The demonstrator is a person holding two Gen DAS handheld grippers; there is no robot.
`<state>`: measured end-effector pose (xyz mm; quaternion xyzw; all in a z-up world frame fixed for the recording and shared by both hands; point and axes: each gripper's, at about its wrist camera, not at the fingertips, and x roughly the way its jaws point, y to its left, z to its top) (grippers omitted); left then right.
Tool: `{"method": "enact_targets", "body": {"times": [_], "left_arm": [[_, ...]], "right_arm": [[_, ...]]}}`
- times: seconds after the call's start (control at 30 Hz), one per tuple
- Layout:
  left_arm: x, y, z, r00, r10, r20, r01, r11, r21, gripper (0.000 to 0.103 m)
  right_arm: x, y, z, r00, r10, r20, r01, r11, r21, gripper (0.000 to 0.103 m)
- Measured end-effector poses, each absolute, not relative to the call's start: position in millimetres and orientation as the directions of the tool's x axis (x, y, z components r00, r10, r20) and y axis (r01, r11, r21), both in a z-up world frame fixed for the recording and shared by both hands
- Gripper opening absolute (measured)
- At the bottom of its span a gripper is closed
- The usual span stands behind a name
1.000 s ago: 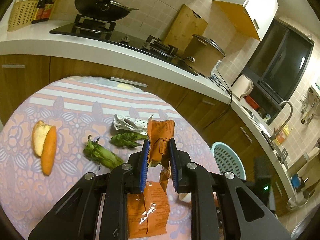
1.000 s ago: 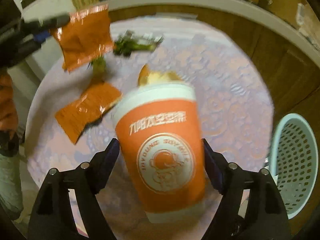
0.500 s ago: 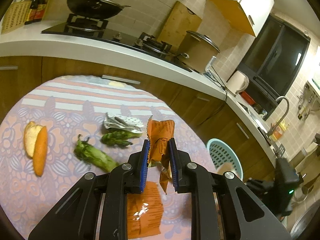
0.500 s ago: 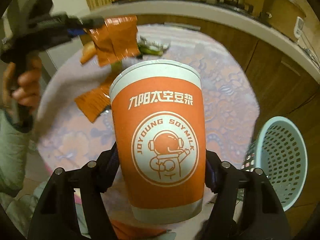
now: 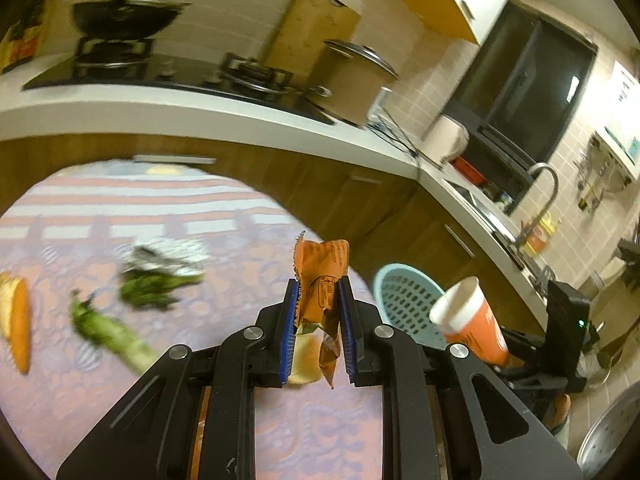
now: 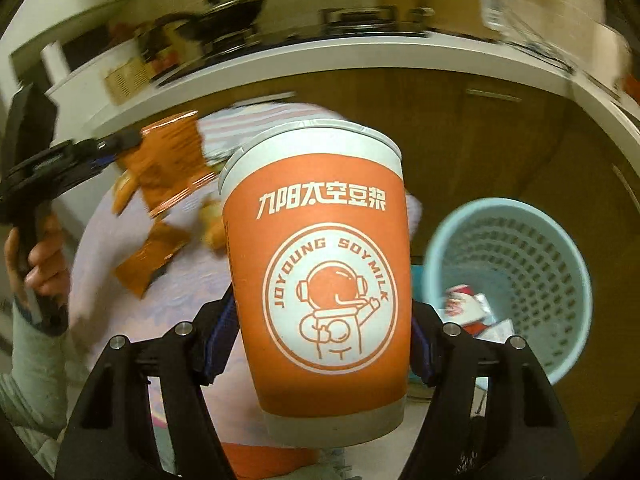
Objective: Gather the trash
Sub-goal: 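Lift the wrapper and orange cup and carry them toward the blue basket, then open the left tool over the basket while the right tool releases the orange cup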
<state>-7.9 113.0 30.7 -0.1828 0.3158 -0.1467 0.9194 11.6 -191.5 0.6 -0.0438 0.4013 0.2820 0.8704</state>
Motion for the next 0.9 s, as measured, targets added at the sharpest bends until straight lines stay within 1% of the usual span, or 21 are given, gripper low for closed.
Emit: {"method": "enact_targets", "body": {"times": [0.23,0.33,0.47,0.53,0.63,0.67,0.73,0.77,0.8,0.9], "left_arm": [[40,26,36,0.7,-0.45,-0.555,0.253,0.883,-0.396,0.018],[62,-15,33,0.663,-0.489,-0.566,0.289,0.866,-0.408,0.018],[86,-67,23,0.616,-0.521,-0.59,0.331,0.852,-0.406,0.018],[98,-90,15,0.591,-0.531,-0.607,0.344,0.847,-0.405,0.018],[115,-119,0,0.556,-0.538,-0.633,0.352,0.843,-0.407,0.019],[119,-126,-5,0.548,-0.539,-0.639,0.353,0.842,-0.408,0.02],[130,-141,-17,0.535,-0.527,-0.66,0.345,0.85,-0.398,0.029],[134,-145,-21,0.53,-0.518,-0.671,0.339,0.855,-0.392,0.042],[135,-147,-25,0.528,-0.507,-0.681,0.329,0.862,-0.386,0.052],[138,-149,-39,0.511,-0.493,-0.704,0.316,0.869,-0.38,0.053]], "right_arm": [[44,-255,-4,0.603,0.366,-0.709,-0.371,0.915,0.157,0.066],[56,-283,-10,0.615,0.341,-0.711,-0.306,0.934,0.183,0.067],[71,-315,-23,0.634,0.259,-0.728,-0.206,0.965,0.164,0.067],[77,-329,-33,0.625,0.242,-0.742,-0.163,0.97,0.18,0.067],[89,-344,-50,0.608,0.184,-0.773,-0.095,0.983,0.158,0.068],[90,-346,-55,0.601,0.177,-0.779,-0.082,0.984,0.159,0.068],[95,-350,-63,0.589,0.172,-0.79,-0.066,0.984,0.165,0.069],[98,-351,-68,0.582,0.164,-0.796,-0.056,0.985,0.162,0.069],[102,-352,-73,0.575,0.15,-0.804,-0.042,0.987,0.154,0.069],[111,-352,-85,0.546,0.144,-0.826,-0.029,0.988,0.153,0.069]]}}
